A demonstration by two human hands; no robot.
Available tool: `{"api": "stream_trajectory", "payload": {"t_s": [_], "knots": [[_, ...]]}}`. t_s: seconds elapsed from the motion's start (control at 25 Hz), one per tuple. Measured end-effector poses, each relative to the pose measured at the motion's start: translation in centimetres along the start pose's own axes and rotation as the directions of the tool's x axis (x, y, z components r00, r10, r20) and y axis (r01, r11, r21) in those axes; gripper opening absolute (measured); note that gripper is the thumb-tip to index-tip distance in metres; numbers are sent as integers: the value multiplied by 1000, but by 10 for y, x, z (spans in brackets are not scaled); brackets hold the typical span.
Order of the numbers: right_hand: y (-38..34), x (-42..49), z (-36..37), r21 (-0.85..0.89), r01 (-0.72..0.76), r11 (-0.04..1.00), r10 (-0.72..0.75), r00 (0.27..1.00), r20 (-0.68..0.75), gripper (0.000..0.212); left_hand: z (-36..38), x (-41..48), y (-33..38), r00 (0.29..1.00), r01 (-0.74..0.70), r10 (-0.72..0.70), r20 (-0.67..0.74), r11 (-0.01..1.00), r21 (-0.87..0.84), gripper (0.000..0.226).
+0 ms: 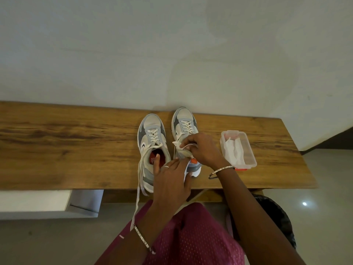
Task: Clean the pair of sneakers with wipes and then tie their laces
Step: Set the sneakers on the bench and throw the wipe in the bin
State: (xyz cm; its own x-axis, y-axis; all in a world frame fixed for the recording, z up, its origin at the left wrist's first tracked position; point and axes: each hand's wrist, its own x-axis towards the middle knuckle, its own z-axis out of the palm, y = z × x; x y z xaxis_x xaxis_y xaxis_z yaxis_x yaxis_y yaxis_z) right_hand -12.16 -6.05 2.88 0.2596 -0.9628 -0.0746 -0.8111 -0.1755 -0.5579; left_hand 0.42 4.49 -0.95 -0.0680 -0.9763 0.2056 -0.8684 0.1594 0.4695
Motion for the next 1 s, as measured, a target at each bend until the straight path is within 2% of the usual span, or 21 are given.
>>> {"api": "stream_trajectory", "payload": {"t_s": [0.12, 0.2, 0.32, 0.52, 0.68, 0.92, 1.0], "knots": [[-2, -5, -5, -30, -33, 999, 33, 999, 19, 22, -3, -1, 6, 1000, 4, -6, 25, 999, 51, 70], [0, -12, -9, -56, -59, 997, 59, 998, 4, 21, -5, 1, 9, 999, 2, -5, 39, 996, 84, 74], [5, -24, -15, -87, -80, 993, 78, 997, -28, 26, -4, 3, 12, 999, 6, -13, 43, 987, 159, 65], [10, -37, -16, -276, -48, 960, 33, 998, -58, 29, -3, 5, 14, 990, 70, -95, 107, 974, 216, 58], [25, -37, -20, -220, -113, 969, 68, 977, -203, 26, -3, 9, 22, 992, 47, -62, 110, 991, 128, 58], [34, -17, -11, -248, -36, 968, -2, 989, -149, 25, 6, 20, 26, 986, 60, -73, 148, 994, 91, 45], [34, -8, -9, -237, -20, 971, -22, 985, -172, 24, 9, 22, 24, 989, 54, -64, 131, 995, 83, 41]]}}
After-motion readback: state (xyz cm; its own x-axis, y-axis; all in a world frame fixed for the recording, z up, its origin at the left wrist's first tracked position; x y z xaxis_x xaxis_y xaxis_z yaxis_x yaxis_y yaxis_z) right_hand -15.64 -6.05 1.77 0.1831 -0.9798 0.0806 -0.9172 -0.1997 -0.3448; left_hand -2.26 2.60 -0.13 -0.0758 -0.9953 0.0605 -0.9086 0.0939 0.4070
